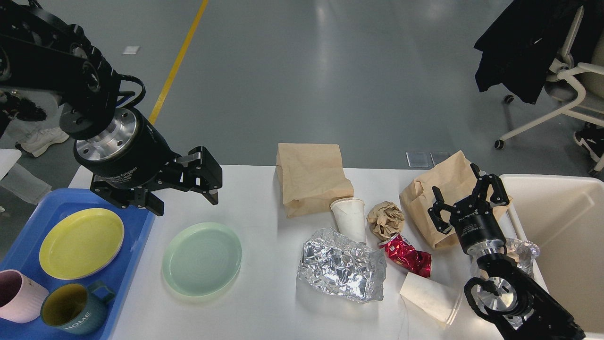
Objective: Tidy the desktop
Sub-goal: 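Raise the left gripper up away from the blue tray, then lower the left gripper to the pale green plate edge and grasp, then lift the pale green plate and set it on the yellow plate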
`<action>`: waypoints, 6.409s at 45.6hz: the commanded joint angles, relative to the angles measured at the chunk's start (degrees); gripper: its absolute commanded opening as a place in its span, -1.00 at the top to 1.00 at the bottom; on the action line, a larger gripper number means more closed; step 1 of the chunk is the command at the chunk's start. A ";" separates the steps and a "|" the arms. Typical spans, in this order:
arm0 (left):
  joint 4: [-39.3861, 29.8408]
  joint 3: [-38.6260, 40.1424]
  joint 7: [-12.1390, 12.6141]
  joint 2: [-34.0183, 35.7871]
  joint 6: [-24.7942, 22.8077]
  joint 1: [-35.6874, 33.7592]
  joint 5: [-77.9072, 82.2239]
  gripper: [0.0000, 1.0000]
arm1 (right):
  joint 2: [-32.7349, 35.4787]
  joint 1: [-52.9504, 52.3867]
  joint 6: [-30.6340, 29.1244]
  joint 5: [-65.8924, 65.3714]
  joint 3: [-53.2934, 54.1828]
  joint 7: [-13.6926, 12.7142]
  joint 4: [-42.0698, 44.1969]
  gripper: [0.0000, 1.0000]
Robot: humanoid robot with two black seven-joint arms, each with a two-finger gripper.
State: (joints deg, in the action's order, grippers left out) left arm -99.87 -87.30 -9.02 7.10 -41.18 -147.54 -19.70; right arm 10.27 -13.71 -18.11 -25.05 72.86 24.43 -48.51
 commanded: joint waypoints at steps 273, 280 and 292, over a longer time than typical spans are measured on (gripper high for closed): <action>11.35 -4.28 12.10 30.33 25.18 25.80 -6.15 1.00 | 0.02 0.00 0.00 0.01 0.00 0.00 0.00 -1.00; 22.33 -2.09 14.47 39.73 24.22 33.70 -0.44 1.00 | 0.02 0.00 0.00 0.01 0.00 0.00 -0.09 -1.00; 44.39 13.11 15.44 42.29 18.68 59.97 0.63 1.00 | 0.02 0.00 0.00 0.01 0.00 0.00 -0.09 -1.00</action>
State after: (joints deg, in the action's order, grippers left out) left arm -65.58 -80.83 5.96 49.49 -21.20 -99.65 -19.10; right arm 10.28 -13.71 -18.11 -25.04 72.85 24.43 -48.60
